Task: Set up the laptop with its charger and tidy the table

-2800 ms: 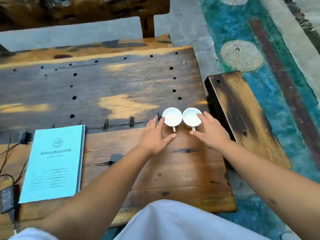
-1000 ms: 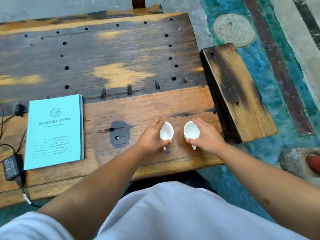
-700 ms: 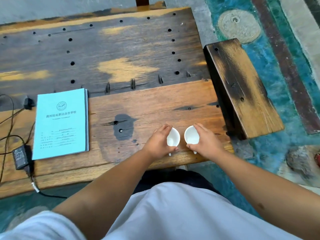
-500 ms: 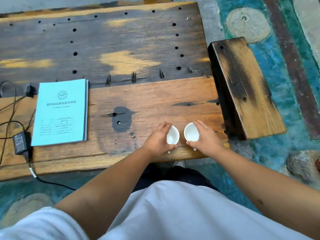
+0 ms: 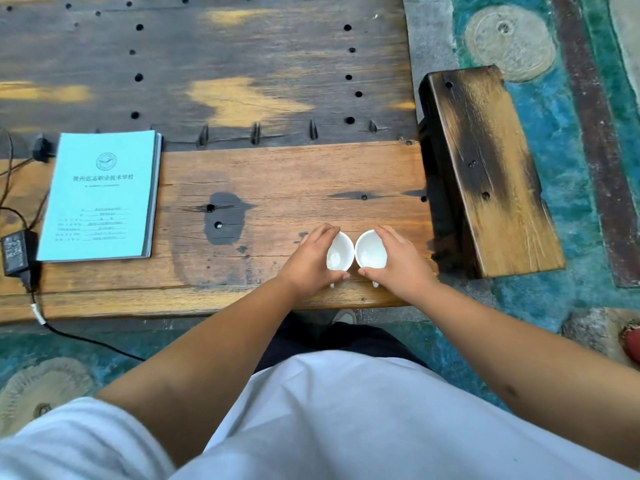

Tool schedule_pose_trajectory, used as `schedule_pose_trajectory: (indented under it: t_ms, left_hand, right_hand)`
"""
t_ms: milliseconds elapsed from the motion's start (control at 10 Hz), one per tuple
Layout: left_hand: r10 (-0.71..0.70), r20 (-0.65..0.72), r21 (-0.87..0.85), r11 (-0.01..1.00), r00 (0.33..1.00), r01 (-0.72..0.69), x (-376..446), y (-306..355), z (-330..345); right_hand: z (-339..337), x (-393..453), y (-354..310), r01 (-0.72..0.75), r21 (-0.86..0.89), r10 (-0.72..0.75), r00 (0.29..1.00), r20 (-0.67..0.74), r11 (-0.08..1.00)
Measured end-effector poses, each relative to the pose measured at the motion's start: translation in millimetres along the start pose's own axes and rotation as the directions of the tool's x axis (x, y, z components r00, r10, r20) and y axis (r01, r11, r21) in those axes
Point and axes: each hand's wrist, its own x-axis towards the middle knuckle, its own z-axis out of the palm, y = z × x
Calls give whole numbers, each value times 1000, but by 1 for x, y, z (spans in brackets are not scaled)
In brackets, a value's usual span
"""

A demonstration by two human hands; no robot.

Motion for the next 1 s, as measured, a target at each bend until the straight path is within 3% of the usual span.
schedule_pose_trajectory:
  t_ms: [400, 1000]
  left_hand:
    - [-3, -6, 21, 1000, 1000, 3, -2, -3, 1]
    - [-6, -7, 209, 978, 1000, 7, -8, 4, -6]
  right_hand:
    - [1, 3, 5, 15, -65, -14, 1000, 16, 998]
    - [-12, -5, 4, 25, -142, -16, 998, 63, 990]
